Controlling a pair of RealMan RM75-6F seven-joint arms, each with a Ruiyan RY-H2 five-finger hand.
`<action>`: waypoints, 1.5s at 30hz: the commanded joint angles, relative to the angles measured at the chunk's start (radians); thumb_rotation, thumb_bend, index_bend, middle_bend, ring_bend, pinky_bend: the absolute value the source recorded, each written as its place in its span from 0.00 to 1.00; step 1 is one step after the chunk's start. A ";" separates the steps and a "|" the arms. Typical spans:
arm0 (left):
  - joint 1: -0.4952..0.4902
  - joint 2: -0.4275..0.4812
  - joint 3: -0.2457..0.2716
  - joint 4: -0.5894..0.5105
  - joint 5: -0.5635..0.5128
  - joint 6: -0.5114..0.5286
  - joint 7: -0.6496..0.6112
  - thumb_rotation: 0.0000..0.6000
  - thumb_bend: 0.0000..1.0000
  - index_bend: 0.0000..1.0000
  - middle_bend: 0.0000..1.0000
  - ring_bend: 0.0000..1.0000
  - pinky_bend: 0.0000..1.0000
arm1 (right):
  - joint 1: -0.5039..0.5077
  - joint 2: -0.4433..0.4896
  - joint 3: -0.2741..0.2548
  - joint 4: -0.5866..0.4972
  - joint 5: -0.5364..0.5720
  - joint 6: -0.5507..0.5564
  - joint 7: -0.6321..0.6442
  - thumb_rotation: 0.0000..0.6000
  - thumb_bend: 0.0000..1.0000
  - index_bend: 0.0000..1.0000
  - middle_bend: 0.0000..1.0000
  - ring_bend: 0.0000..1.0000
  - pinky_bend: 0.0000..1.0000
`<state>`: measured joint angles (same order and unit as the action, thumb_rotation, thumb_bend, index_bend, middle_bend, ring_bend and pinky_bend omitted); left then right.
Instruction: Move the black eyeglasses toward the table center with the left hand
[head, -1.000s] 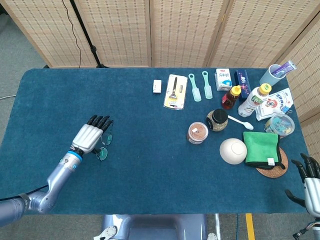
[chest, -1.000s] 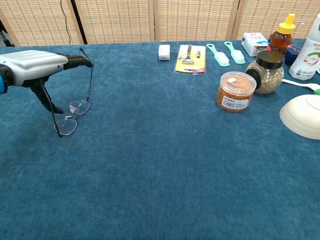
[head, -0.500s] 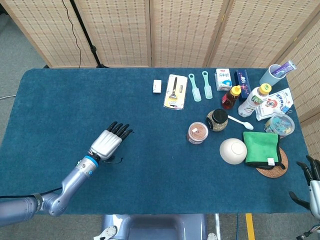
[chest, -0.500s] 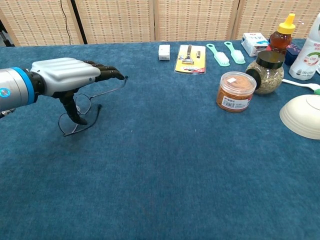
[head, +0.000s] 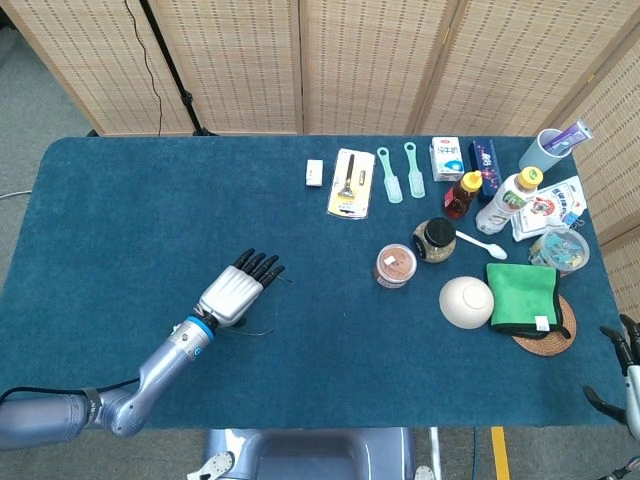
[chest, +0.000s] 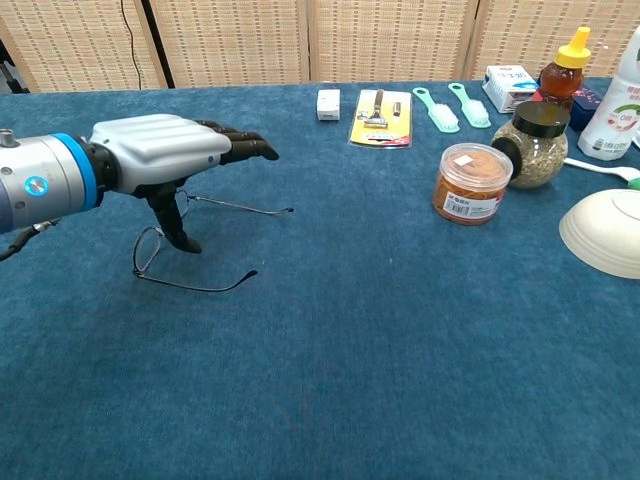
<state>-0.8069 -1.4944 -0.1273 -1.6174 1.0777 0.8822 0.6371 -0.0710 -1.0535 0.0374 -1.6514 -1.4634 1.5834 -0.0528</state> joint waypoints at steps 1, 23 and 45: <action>0.008 0.035 0.005 -0.018 0.023 0.013 -0.026 1.00 0.12 0.03 0.00 0.00 0.00 | 0.002 -0.001 0.001 -0.001 -0.002 -0.002 -0.001 1.00 0.19 0.18 0.06 0.08 0.15; 0.056 0.130 0.106 0.155 0.182 -0.007 -0.174 1.00 0.12 0.05 0.00 0.00 0.00 | 0.014 -0.001 0.006 -0.028 -0.009 -0.016 -0.037 1.00 0.19 0.18 0.06 0.08 0.15; -0.002 -0.021 0.083 0.246 0.147 -0.086 -0.161 1.00 0.12 0.02 0.00 0.00 0.00 | -0.014 0.011 0.003 -0.033 0.009 0.003 -0.035 1.00 0.19 0.18 0.06 0.08 0.15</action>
<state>-0.8068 -1.5170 -0.0457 -1.3597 1.2288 0.8000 0.4738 -0.0850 -1.0429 0.0400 -1.6845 -1.4541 1.5861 -0.0875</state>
